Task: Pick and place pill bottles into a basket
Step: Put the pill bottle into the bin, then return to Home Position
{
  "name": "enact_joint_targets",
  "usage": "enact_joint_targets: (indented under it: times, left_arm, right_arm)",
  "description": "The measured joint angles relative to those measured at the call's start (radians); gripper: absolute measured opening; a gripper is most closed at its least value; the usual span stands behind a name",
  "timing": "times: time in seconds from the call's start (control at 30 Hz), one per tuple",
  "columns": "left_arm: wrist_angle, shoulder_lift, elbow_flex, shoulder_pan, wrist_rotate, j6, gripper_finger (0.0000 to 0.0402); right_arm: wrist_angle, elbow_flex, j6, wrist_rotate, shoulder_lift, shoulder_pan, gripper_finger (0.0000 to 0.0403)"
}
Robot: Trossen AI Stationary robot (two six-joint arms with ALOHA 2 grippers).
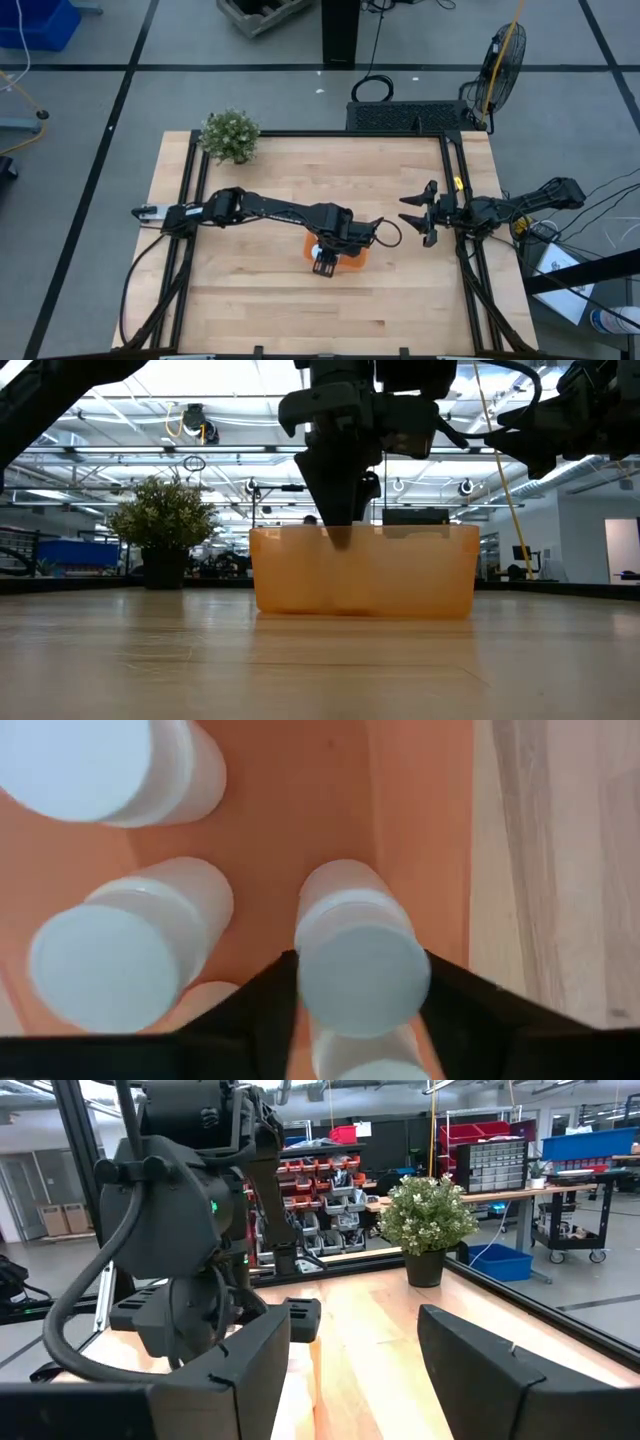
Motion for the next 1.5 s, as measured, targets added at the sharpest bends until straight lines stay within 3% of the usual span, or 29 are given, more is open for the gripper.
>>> enact_joint_targets:
  times: [0.2, 0.37, 0.6, 0.83, 1.5]
  left_arm:
    - [-0.003, 0.003, -0.003, -0.013, -0.006, -0.024, 0.033]
    - [0.002, 0.002, -0.002, -0.017, -0.007, -0.084, 0.0391]
    - [-0.01, 0.0, 0.043, -0.009, -0.007, -0.121, 0.0367]
    - [-0.013, -0.001, 0.168, -0.01, -0.006, -0.102, 0.0347]
    - [-0.022, -0.214, 0.163, -0.011, -0.015, -0.13, 0.0345]
  right_arm:
    - [0.0, 0.0, 0.0, 0.0, 0.0, 0.0, 0.0212]
    - [-0.002, 0.0, 0.0, 0.0, 0.0, 0.0, 0.0212]
    - [-0.001, 0.0, 0.001, 0.0, 0.0, 0.0, 0.0212]
    - [-0.001, 0.0, 0.002, 0.0, 0.0, 0.0, 0.0212]
    - [0.0, 0.0, 0.004, -0.024, 0.002, 0.0, 0.0212]
